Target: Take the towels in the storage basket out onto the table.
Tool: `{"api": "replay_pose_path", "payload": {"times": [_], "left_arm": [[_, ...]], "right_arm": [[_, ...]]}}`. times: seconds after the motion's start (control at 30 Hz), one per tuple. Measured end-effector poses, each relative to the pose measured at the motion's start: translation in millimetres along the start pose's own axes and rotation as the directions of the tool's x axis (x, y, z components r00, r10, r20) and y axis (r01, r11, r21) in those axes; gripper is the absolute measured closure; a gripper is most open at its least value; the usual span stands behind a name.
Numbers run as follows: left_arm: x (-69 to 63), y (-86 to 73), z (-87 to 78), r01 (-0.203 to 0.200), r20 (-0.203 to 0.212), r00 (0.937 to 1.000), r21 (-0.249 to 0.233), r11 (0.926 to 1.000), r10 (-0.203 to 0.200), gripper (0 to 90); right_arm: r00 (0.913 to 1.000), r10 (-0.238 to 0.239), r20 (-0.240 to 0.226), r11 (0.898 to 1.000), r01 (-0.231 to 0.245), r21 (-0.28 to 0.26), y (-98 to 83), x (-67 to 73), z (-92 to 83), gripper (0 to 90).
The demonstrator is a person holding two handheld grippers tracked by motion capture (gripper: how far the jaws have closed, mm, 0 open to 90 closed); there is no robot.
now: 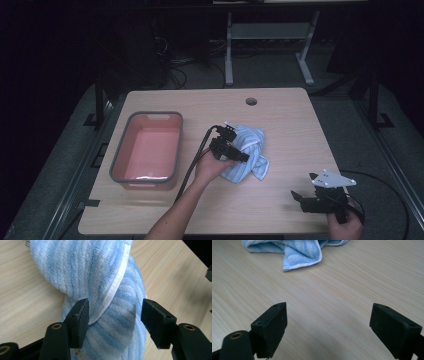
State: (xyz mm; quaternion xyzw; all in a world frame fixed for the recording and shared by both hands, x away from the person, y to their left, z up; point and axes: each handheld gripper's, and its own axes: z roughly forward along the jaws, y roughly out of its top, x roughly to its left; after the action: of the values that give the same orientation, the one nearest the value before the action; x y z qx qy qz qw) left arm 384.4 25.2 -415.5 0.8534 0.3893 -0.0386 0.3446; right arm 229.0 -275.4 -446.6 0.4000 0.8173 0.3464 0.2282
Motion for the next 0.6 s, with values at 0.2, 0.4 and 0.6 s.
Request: {"api": "replay_pose_path", "payload": {"times": [0.2,0.4,0.6], "left_arm": [[0.4,-2.2,-9.3,-0.007,-0.001,1.0000,-0.017,0.9998,0.007,38.6],[2.4,-7.5,-16.9,-0.004,-0.003,1.0000,-0.032,0.9995,0.004,37.4],[2.8,-11.8,-26.5,-0.001,0.012,0.9999,-0.059,0.9983,0.002,37.1]], "right_arm": [[1.0000,0.002,0.006,1.000,-0.002,-0.003,-0.5,-2.2,-0.8,13.9],[0.9999,0.012,0.009,1.000,-0.012,-0.001,-1.6,-4.4,-0.6,13.9],[0.9999,0.010,0.009,1.000,-0.010,0.002,-0.8,-3.5,1.0,13.9]]}}
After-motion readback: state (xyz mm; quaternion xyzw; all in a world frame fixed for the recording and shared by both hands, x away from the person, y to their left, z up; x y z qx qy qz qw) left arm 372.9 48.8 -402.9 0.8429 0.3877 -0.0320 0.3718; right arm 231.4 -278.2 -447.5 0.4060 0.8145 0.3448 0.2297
